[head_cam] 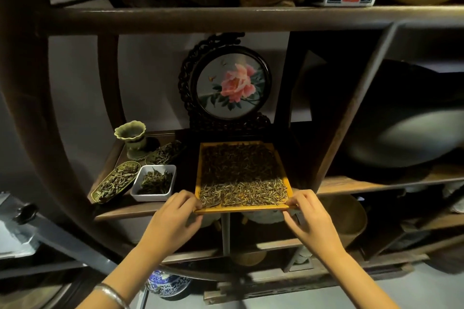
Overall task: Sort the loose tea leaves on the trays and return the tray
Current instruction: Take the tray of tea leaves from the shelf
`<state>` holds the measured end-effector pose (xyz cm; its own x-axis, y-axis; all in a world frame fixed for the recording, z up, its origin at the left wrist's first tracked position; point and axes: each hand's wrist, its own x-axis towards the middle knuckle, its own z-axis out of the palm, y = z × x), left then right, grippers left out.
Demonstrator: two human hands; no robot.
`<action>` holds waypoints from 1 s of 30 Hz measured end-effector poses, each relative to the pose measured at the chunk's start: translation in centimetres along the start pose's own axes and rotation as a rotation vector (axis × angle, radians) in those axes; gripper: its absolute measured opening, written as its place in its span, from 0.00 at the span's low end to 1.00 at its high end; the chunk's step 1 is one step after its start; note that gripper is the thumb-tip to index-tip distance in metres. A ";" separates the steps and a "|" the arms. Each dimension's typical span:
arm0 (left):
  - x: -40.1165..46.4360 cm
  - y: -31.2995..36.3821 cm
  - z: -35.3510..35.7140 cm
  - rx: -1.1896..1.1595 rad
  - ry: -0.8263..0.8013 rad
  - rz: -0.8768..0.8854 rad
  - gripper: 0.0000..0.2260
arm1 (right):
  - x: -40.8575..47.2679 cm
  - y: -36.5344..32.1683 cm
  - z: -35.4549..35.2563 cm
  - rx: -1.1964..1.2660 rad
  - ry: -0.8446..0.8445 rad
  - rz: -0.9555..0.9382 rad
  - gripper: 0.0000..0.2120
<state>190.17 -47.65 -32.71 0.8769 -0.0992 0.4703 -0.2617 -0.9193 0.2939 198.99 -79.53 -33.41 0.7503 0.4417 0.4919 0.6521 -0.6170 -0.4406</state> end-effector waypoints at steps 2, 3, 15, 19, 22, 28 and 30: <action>-0.5 0.0 0.1 -0.013 0.010 0.015 0.08 | -0.6 -0.1 0.0 -0.001 0.000 0.006 0.12; -0.7 0.0 0.1 -0.018 0.011 0.021 0.07 | -0.8 -0.2 0.0 0.004 0.003 0.012 0.12; -1.1 0.5 0.0 -0.039 0.018 -0.004 0.07 | 0.3 -0.3 0.8 0.694 0.000 0.712 0.07; -1.2 0.9 -0.5 -0.051 -0.020 -0.036 0.08 | 1.7 -0.7 1.1 0.884 -0.060 0.926 0.11; -1.4 1.0 -1.2 -0.105 -0.020 -0.128 0.10 | 1.6 -0.9 0.8 0.900 -0.045 0.907 0.12; -2.0 1.0 -1.2 -0.212 0.025 -0.458 0.04 | 0.8 -1.6 0.0 0.886 -0.085 0.830 0.13; -1.9 1.0 -0.9 -0.235 -0.053 -0.503 0.06 | 0.2 -1.8 -0.2 0.887 -0.089 0.816 0.14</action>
<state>187.92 -48.02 -32.54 0.9345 0.3052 0.1833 0.1168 -0.7491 0.6521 197.97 -78.48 -32.40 0.9580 0.1957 -0.2096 -0.1955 -0.0889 -0.9767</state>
